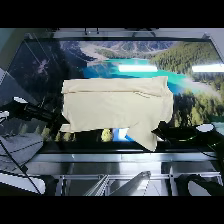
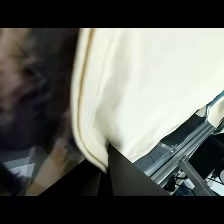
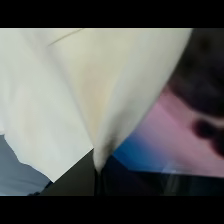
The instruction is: Fold the shirts.
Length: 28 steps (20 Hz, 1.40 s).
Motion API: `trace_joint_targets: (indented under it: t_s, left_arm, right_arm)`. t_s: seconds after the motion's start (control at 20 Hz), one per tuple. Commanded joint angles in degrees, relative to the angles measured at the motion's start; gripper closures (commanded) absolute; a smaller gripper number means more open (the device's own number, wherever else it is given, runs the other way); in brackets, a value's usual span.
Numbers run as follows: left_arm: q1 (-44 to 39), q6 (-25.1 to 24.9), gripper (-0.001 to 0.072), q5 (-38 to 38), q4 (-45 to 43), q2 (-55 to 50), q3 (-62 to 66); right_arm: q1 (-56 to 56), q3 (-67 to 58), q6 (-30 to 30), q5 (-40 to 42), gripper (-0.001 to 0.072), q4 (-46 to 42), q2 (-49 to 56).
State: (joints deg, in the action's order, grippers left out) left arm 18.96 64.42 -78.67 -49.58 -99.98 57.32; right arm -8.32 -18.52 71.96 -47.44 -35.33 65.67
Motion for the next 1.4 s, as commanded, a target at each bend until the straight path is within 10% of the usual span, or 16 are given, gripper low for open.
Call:
trace_joint_targets:
  t_s: [0.0, 0.4, 0.8, 1.35]
  left_arm:
    - [2.01, -0.81, 0.0684, -3.54, 0.02, 0.04, 1.55]
    - [6.91, 0.2, 0.0685, -5.92, -2.47, 0.04, 3.61]
    - [6.64, -2.71, 0.0684, -13.18, 11.04, 0.04, 8.48]
    - [-3.37, 1.27, 0.0684, -6.62, 9.57, -14.27, 40.94]
  right_arm:
    - [-3.87, -0.28, -0.17, -6.16, 0.0687, -2.62, -3.45]
    - [-21.62, -0.26, -0.66, -18.71, 0.0687, -6.1, -17.11]
    - [-17.68, -2.47, -12.48, -8.24, 0.0686, 10.67, -16.2]
    - [-9.7, -32.87, -28.09, 5.18, 0.0686, 22.71, 18.45]
